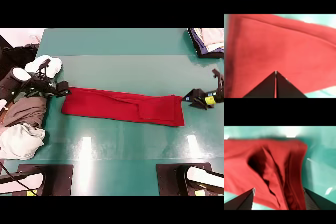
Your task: Fold the shirts.
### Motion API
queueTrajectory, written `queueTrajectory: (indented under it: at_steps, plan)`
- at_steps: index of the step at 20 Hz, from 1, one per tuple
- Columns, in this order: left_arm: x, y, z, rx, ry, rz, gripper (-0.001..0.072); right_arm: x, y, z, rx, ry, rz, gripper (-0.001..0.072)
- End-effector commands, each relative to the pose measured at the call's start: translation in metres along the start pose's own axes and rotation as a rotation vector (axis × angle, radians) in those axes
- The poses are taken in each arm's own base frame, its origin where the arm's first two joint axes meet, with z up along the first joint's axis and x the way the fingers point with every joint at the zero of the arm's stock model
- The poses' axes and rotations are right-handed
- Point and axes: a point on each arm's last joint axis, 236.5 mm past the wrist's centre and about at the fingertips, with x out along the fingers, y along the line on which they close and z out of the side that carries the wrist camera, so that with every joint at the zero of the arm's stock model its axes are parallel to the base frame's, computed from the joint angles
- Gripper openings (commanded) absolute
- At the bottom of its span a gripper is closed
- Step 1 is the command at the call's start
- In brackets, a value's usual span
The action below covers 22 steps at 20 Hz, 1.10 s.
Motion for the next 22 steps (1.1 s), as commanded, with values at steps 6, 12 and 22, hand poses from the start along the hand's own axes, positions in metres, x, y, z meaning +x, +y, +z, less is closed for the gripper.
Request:
queueTrajectory:
  at_steps: [6, 12, 22]
  plan:
    - [0.017, -0.046, -0.025, 0.097, 0.067, -0.046, 0.0027, 0.048, -0.014, -0.021, -0.020, 0.086, 0.202, 0.0700]
    - [0.017, -0.047, -0.021, 0.063, 0.051, -0.048, 0.0027, 0.070, -0.004, -0.030, -0.092, 0.147, 0.212, 0.0700]
    - [0.018, -0.069, -0.005, -0.033, -0.009, -0.124, 0.0025, 0.076, 0.018, -0.027, -0.168, 0.137, 0.187, 0.0014]
